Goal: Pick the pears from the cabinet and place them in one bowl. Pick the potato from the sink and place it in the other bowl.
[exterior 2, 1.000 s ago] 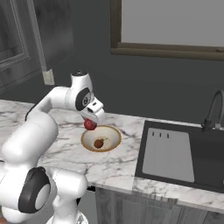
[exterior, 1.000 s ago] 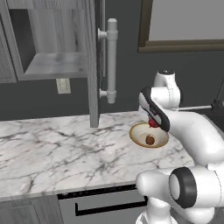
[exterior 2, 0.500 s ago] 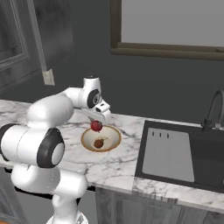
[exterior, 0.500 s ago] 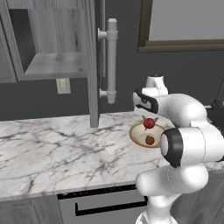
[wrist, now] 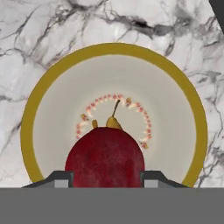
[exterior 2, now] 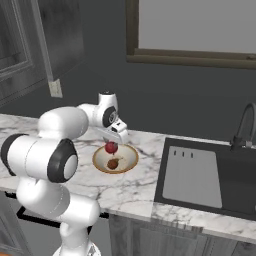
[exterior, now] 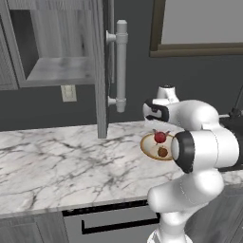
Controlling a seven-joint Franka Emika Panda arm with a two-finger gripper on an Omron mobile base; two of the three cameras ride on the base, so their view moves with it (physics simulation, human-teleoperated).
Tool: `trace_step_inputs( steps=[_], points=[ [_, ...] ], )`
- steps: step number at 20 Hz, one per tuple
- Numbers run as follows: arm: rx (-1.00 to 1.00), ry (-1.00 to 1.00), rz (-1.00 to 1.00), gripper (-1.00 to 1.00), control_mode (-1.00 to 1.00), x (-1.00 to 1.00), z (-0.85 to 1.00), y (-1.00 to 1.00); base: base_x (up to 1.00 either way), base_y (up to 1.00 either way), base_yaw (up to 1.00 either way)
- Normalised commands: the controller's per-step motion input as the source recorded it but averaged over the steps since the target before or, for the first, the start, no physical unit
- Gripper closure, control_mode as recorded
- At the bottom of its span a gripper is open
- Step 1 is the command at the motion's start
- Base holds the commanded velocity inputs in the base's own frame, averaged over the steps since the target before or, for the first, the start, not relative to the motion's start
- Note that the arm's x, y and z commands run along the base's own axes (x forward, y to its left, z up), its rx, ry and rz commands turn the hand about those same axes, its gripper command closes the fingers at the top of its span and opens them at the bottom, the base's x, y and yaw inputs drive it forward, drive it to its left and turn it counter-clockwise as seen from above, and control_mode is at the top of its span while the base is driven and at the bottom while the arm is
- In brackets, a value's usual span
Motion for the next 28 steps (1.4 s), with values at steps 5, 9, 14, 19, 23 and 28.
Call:
trace_step_inputs(
  steps=[5, 9, 14, 19, 23, 28],
  points=[
    [0.0, 0.0, 0.0, 1.0, -1.0, 0.0, -0.46, -0.06, 0.0, 0.0, 0.0],
    [0.0, 0.0, 0.0, 1.0, -1.0, 0.0, -0.14, -0.12, 0.0, 0.0, 0.0],
    [0.0, 0.0, 0.0, 1.0, -1.0, 0.0, 0.0, -0.04, 0.0, 0.0, 0.0],
    [0.0, 0.0, 0.0, -1.0, -1.0, 0.0, 0.0, 0.0, 0.0, 0.0, 0.0],
    [0.0, 0.0, 0.0, -1.0, -1.0, -0.11, 0.0, 0.0, 0.0, 0.0, 0.0],
    [0.0, -0.03, 0.0, -1.0, -1.0, -0.36, 0.12, -0.01, 0.0, 0.0, 0.0]
  ],
)
